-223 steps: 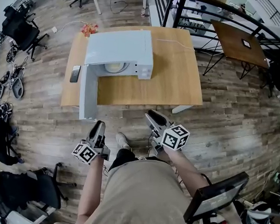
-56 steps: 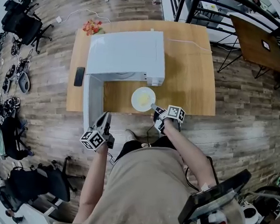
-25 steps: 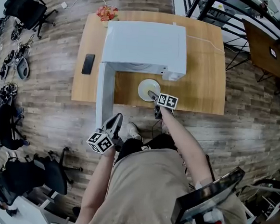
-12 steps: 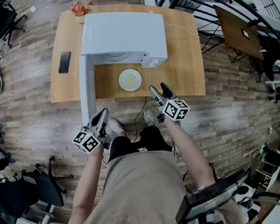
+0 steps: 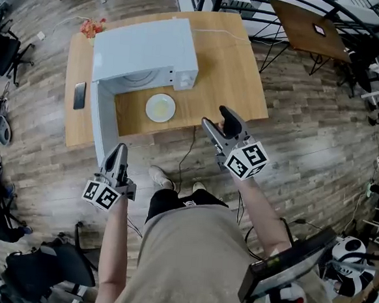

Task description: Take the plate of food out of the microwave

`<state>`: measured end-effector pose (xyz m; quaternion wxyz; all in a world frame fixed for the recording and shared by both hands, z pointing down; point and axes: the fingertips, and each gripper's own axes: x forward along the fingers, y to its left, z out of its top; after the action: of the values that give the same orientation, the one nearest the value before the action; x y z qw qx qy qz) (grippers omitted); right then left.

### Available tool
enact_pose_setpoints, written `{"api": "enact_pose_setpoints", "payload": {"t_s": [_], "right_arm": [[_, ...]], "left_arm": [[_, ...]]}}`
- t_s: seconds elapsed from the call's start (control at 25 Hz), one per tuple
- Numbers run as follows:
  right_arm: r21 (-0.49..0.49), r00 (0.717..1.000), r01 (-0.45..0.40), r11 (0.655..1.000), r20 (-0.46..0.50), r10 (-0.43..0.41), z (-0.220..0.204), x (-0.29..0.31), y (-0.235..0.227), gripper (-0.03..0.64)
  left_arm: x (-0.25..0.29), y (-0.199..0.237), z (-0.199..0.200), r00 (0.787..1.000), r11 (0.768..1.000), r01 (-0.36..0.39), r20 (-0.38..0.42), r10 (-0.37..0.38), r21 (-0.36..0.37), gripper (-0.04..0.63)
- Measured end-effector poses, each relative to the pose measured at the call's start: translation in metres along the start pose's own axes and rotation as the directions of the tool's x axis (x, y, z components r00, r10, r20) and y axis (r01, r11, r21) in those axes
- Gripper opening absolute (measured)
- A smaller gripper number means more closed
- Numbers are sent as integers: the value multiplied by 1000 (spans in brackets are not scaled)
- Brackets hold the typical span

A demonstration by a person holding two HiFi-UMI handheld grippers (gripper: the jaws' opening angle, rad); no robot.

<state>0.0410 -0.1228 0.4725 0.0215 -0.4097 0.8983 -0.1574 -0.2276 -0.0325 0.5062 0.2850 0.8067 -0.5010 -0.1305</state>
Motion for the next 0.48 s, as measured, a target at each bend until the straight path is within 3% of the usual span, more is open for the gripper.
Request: {"api": "enact_pose_setpoints", "payload": {"t_s": [0.16, 0.48], "right_arm": [[-34, 999, -21, 999, 48, 23, 24, -51, -9, 296], [-11, 993, -4, 1000, 120, 6, 45, -165, -48, 296]], "left_arm": [[-4, -39, -3, 998, 999, -33, 48, 32, 23, 5], [-6, -122, -46, 998, 996, -42, 50, 38, 82, 5]]}}
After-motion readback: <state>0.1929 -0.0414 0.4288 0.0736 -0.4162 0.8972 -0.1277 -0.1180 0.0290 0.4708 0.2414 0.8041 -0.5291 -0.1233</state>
